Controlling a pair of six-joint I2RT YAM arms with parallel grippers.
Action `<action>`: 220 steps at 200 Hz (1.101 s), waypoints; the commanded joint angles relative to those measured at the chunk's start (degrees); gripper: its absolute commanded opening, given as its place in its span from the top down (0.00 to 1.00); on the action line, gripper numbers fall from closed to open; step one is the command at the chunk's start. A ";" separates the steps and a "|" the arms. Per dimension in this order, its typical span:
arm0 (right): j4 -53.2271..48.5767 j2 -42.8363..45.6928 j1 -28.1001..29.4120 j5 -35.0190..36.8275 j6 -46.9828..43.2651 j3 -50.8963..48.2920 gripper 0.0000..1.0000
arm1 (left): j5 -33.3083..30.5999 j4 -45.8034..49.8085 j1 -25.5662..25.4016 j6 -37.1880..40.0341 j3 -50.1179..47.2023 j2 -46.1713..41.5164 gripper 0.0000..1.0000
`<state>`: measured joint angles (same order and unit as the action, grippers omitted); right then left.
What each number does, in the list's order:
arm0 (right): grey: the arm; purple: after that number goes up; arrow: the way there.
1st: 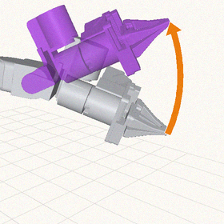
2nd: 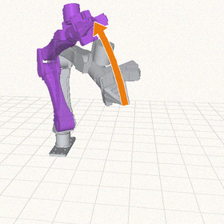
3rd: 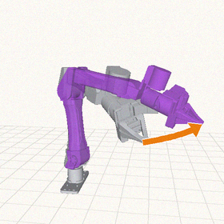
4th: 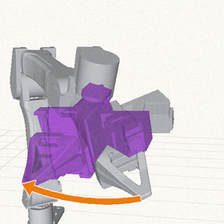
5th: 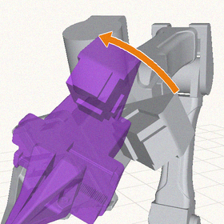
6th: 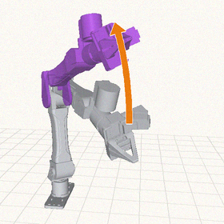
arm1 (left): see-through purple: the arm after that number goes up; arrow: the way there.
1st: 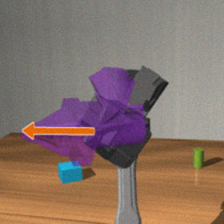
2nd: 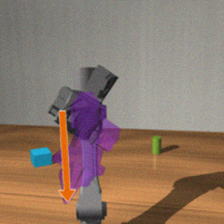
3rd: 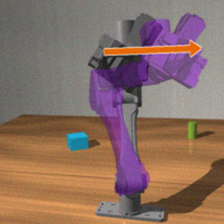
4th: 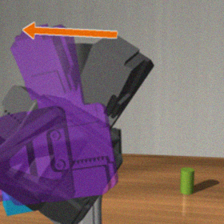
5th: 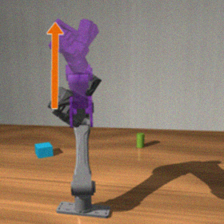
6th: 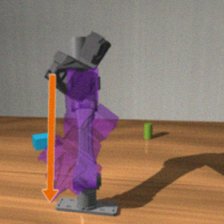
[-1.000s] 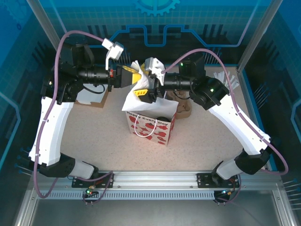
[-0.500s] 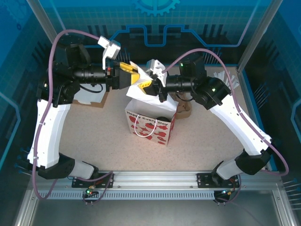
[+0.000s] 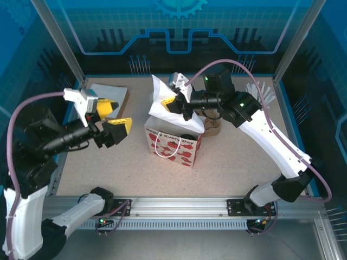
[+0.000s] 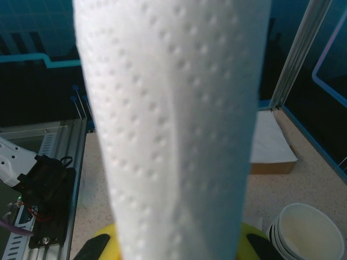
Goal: Pack the takeout coffee
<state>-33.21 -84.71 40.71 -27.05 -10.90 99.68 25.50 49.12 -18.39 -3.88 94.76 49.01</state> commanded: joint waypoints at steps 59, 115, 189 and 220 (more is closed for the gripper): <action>-1.30 -6.17 -0.66 -1.91 -0.09 0.73 1.00 | -7.67 -2.95 -0.24 -4.10 -9.37 -2.26 0.16; -1.72 -7.86 -1.16 2.19 -2.06 -1.64 1.00 | -6.87 -3.89 -0.24 -4.28 -9.85 -1.03 0.16; -2.18 -8.89 -1.11 3.27 -5.72 -8.69 1.00 | -6.98 -4.34 -0.24 -4.08 -10.05 -0.43 0.16; -3.98 -10.13 -0.39 5.16 -8.32 -10.70 1.00 | -6.99 -4.54 -0.24 -3.99 -9.94 -0.02 0.16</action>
<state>-35.20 -93.51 40.10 -23.59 -16.25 90.28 18.83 46.41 -18.39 -7.60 85.01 48.56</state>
